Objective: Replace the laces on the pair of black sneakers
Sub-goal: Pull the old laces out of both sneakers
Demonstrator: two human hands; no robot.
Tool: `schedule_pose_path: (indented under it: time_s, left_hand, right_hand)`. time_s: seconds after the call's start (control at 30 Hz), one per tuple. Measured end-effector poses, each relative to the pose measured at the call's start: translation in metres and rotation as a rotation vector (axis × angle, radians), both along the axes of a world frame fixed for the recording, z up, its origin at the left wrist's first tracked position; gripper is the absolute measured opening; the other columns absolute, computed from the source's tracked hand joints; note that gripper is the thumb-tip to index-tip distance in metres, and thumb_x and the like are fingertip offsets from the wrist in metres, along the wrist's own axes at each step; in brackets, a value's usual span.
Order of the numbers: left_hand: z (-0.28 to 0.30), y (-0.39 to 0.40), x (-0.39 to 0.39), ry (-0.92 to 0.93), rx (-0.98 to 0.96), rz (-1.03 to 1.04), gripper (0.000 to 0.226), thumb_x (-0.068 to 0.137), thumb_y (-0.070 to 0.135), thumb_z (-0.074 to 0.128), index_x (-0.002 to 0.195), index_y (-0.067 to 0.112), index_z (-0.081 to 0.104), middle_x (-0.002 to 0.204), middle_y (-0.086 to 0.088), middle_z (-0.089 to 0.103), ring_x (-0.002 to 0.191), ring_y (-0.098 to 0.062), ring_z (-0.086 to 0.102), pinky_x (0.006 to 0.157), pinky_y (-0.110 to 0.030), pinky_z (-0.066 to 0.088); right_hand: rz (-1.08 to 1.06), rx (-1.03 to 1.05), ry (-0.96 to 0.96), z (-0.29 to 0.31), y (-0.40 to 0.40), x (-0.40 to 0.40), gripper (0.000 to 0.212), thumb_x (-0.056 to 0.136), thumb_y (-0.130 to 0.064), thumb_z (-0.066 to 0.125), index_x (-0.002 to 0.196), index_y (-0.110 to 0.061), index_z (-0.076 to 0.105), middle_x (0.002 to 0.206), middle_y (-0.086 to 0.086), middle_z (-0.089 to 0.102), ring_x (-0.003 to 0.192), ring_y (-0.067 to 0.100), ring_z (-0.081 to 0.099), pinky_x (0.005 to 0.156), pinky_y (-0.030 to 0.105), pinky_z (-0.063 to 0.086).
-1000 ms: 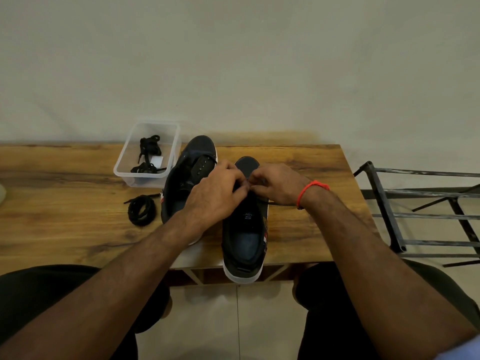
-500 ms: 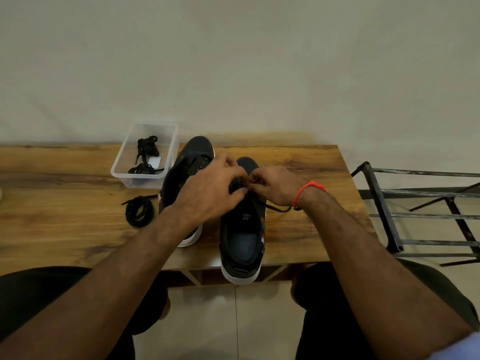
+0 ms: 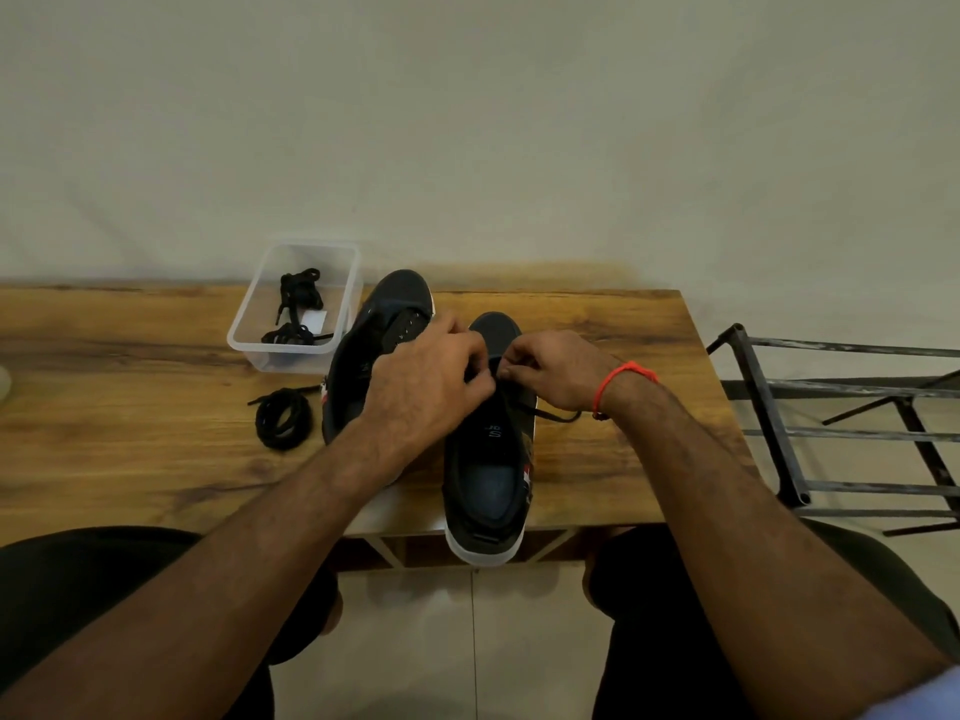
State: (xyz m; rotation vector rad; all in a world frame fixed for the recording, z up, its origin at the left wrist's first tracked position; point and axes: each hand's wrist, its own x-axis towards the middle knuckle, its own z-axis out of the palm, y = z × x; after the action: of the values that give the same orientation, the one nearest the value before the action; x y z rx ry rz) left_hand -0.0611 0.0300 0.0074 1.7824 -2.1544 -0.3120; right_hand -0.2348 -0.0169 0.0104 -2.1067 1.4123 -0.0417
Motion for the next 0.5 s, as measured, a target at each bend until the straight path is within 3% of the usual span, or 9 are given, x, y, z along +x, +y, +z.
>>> schedule_pose_path:
  time_s: [0.07, 0.17, 0.27, 0.4, 0.5]
  left_hand:
    - [0.004, -0.005, 0.005, 0.103, -0.034, 0.129, 0.019, 0.098, 0.042, 0.054, 0.101, 0.024, 0.061, 0.116, 0.008, 0.047, 0.083, -0.011, 0.056, 0.059, -0.022, 0.035]
    - [0.016, -0.017, 0.023, 0.220, -0.119, 0.331, 0.019, 0.100, 0.036, 0.051, 0.102, 0.019, 0.058, 0.110, 0.001, 0.050, 0.084, -0.017, 0.056, 0.066, -0.032, 0.043]
    - [0.020, -0.023, 0.041, 0.200, -0.075, 0.423, 0.023, 0.102, 0.033, 0.051, 0.111, 0.014, 0.059, 0.116, -0.006, 0.051, 0.090, -0.019, 0.054, 0.072, -0.034, 0.040]
    - [0.014, -0.014, 0.032, 0.033, -0.068, 0.173, 0.031, 0.099, 0.031, 0.057, 0.128, 0.021, 0.060, 0.137, -0.006, 0.040, 0.106, -0.024, 0.059, 0.077, -0.035, 0.050]
    - [0.011, -0.002, 0.008, -0.074, -0.045, -0.047, 0.029, 0.096, 0.043, 0.061, 0.121, 0.029, 0.063, 0.136, 0.004, 0.039, 0.108, -0.015, 0.056, 0.072, -0.030, 0.045]
  right_hand:
    - [-0.013, 0.002, -0.016, 0.002, 0.000, -0.002, 0.019, 0.103, -0.027, 0.053, 0.112, -0.015, 0.065, 0.097, -0.005, 0.059, 0.090, 0.011, 0.054, 0.065, 0.017, 0.038]
    - [-0.040, 0.031, -0.044, 0.002, 0.001, -0.002, 0.018, 0.104, -0.028, 0.052, 0.112, -0.017, 0.064, 0.100, -0.002, 0.062, 0.091, 0.012, 0.057, 0.065, 0.017, 0.039]
    - [-0.040, 0.044, -0.050, 0.002, 0.001, -0.002, 0.018, 0.104, -0.027, 0.052, 0.112, -0.016, 0.064, 0.102, -0.001, 0.063, 0.093, 0.013, 0.059, 0.068, 0.018, 0.043]
    - [-0.045, 0.050, -0.049, 0.004, 0.002, 0.000, 0.017, 0.104, -0.025, 0.052, 0.111, -0.014, 0.064, 0.099, -0.003, 0.061, 0.092, 0.012, 0.058, 0.066, 0.015, 0.042]
    - [-0.035, 0.040, -0.027, 0.003, 0.002, 0.000, 0.018, 0.103, -0.027, 0.053, 0.110, -0.014, 0.064, 0.101, 0.001, 0.065, 0.094, 0.017, 0.061, 0.071, 0.023, 0.046]
